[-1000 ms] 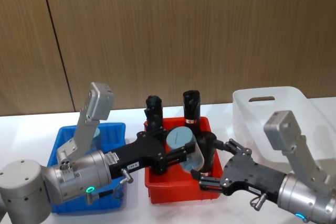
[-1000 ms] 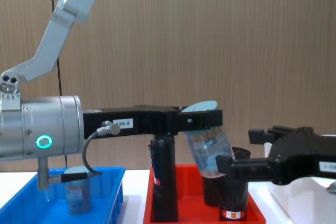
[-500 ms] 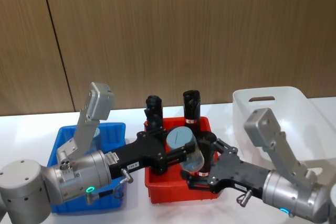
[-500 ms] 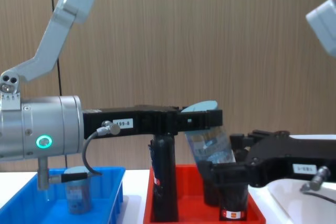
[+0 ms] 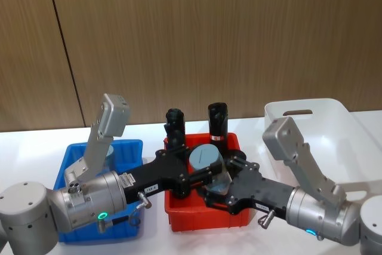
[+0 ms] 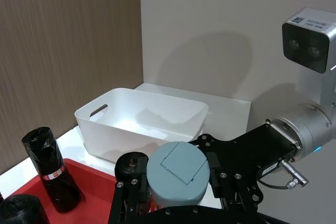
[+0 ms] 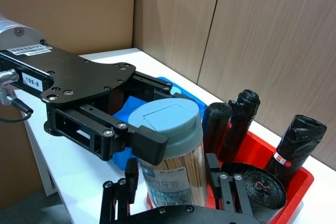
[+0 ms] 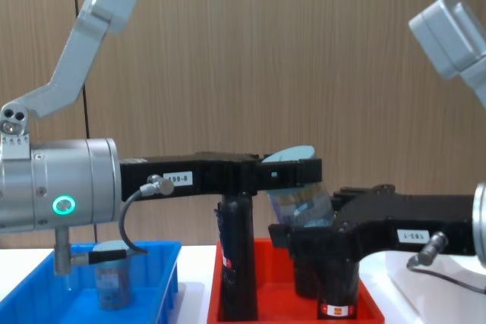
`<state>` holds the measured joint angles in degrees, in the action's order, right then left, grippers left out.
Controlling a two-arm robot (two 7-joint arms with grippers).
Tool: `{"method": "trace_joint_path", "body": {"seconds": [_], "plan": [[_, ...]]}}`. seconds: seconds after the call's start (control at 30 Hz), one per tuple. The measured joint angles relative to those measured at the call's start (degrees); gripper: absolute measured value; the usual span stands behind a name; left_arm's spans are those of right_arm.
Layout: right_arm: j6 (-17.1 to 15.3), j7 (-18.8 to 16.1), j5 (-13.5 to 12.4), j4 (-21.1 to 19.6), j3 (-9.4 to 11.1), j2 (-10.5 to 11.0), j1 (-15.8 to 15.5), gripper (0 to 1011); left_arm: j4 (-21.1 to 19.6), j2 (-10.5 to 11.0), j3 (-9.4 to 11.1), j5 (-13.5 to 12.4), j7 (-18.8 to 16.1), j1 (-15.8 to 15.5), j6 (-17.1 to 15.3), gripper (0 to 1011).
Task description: Pick the cotton swabs from the blue box and place them into the white box.
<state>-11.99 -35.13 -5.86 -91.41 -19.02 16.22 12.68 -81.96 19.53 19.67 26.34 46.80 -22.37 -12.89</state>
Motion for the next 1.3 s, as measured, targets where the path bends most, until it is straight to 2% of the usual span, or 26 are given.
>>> {"method": "trace_joint_path", "body": {"seconds": [0.07, 0.1, 0.23, 0.37, 0.63, 0.73, 1.0, 1.3], "plan": [[-0.1, 0.0, 0.1, 0.2, -0.1, -0.2, 0.2, 813, 0.0, 0.0, 0.0, 0.0, 0.0, 0.0, 0.0, 669], [-0.2, 0.0, 0.2, 0.3, -0.2, -0.3, 0.4, 746, 0.0, 0.0, 0.0, 0.0, 0.0, 0.0, 0.0, 669], [-0.5, 0.2, 0.3, 0.5, -0.3, -0.5, 0.7, 650, 0.0, 0.0, 0.0, 0.0, 0.0, 0.0, 0.0, 669], [-0.7, 0.5, 0.3, 0.7, -0.5, -0.6, 1.0, 647, 0.0, 0.0, 0.0, 0.0, 0.0, 0.0, 0.0, 689], [-0.8, 1.1, 0.3, 0.8, -0.6, -0.6, 1.2, 647, 0.0, 0.0, 0.0, 0.0, 0.0, 0.0, 0.0, 938], [-0.8, 1.3, 0.3, 0.8, -0.6, -0.5, 1.2, 647, 0.0, 0.0, 0.0, 0.0, 0.0, 0.0, 0.0, 1003], [-0.5, 2.3, -0.2, 0.8, -0.1, 0.2, 1.2, 647, 0.0, 0.0, 0.0, 0.0, 0.0, 0.0, 0.0, 1004], [0.4, 4.8, -1.6, 0.8, 2.2, 2.3, 1.2, 647, 0.0, 0.0, 0.0, 0.0, 0.0, 0.0, 0.0, 1004]]}}
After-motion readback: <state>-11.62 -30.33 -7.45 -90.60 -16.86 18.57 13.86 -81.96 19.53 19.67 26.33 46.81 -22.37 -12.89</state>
